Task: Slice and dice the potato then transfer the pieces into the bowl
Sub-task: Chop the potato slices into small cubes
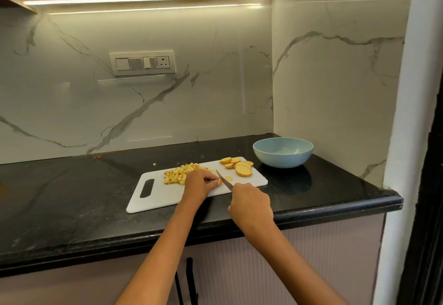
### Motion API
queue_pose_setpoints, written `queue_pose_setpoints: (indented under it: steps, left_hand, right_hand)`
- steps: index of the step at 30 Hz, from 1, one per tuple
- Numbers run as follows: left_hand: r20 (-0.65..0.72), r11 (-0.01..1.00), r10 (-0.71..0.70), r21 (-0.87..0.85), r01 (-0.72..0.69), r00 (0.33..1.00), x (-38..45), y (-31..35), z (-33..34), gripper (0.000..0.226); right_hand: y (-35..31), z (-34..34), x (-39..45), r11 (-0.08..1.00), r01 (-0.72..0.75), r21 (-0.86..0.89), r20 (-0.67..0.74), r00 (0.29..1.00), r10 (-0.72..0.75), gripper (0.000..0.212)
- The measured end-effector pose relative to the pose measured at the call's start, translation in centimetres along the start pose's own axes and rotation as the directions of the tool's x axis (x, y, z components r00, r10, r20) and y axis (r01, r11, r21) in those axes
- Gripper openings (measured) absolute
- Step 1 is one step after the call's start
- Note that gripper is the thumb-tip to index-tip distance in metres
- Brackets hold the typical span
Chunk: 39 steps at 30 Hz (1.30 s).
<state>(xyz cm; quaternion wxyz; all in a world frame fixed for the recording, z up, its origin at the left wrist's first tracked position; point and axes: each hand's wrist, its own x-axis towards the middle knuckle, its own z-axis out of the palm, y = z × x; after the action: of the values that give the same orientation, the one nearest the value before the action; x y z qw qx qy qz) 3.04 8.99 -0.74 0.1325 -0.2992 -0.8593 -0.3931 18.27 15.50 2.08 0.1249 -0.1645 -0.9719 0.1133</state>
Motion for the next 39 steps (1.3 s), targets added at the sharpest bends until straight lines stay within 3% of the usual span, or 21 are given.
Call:
queue_pose_setpoints:
  steps: [9, 24, 32, 39]
  left_hand:
    - [0.024, 1.0, -0.007, 0.014, 0.007, 1.0, 0.3, 0.2, -0.1, 0.02]
    - [0.005, 1.0, 0.0, -0.022, 0.0, 1.0, 0.1, 0.0, -0.2, 0.018]
    - [-0.03, 1.0, -0.02, -0.009, 0.019, 0.999, -0.1, -0.1, 0.0, 0.02]
    - [-0.114, 0.998, -0.031, -0.06, 0.024, 0.993, 0.0, -0.4, -0.2, 0.016]
  right_hand:
    - [-0.6, 0.4, 0.0, 0.997, 0.029, -0.071, -0.063, 0.997, -0.033, 0.024]
    - [-1.0, 1.2, 0.4, 0.979, 0.092, -0.181, -0.039, 0.994, -0.1, 0.027]
    - [0.6, 0.5, 1.3, 0.999, -0.022, 0.037, -0.045, 0.999, 0.024, 0.027]
    - [0.8, 0.7, 1.3, 0.999, 0.027, 0.048, -0.023, 0.999, -0.026, 0.03]
